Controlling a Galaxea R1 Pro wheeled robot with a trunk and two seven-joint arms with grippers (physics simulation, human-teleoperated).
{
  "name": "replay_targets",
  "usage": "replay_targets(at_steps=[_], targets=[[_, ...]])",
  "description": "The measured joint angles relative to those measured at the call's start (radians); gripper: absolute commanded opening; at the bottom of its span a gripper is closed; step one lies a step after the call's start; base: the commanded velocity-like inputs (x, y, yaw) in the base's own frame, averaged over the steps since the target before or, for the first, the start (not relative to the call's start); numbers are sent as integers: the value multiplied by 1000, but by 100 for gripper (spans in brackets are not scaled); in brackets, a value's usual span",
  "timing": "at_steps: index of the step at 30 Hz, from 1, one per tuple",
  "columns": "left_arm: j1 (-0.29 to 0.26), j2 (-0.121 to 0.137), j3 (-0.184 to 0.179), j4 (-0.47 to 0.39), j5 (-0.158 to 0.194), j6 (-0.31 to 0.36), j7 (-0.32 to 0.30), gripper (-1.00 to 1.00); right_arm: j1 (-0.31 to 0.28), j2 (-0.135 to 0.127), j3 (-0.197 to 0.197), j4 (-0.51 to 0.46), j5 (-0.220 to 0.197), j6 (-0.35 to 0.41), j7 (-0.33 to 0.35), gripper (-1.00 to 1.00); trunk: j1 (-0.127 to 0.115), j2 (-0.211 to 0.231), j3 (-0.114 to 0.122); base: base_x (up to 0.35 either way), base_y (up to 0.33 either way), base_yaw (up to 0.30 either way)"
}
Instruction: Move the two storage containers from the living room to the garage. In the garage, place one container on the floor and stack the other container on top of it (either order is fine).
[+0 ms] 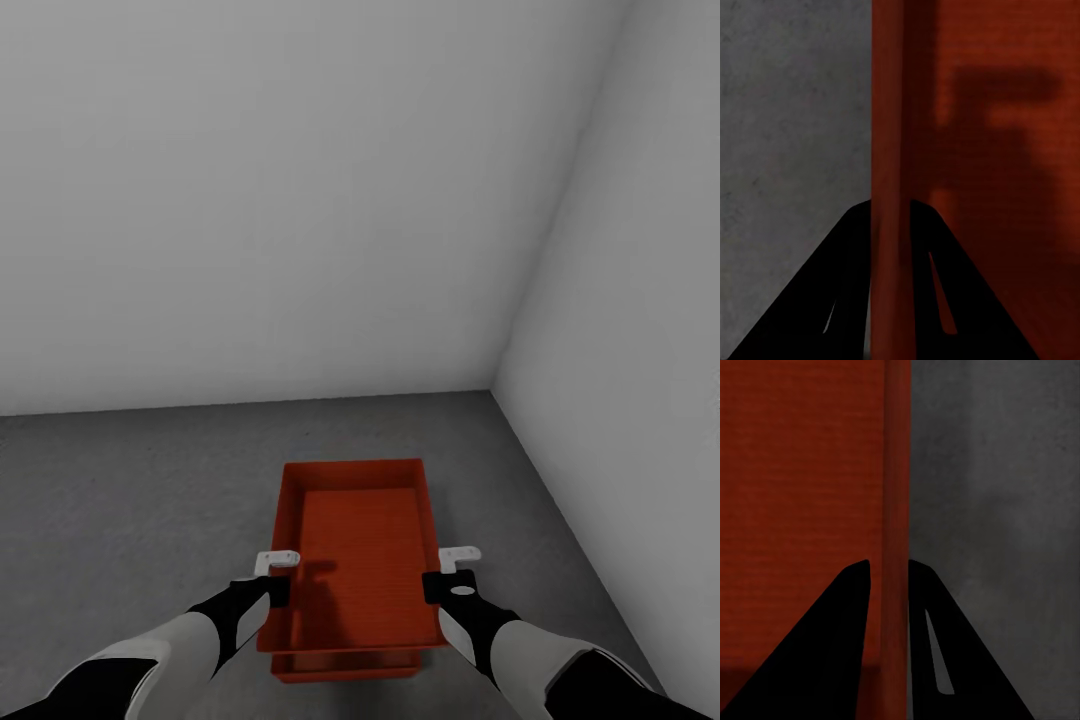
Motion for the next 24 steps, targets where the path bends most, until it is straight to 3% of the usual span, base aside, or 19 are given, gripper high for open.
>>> replay_targets(at_steps=[14,20,24], targets=[[0,1,0,-1,-1,3,-2,-100,0,2,2,2,-4,-1,-1,-100,0,0,0,0,0,0],[0,3,2,-3,-7,7,-6,-100,0,4,4,5,-12,-2,-1,-100,23,-42,-19,0,0,0],[-1,3,2,-2,-6,6,-5,-100,0,3,2,4,-8,-1,0,-100,23,-42,-19,0,0,0]])
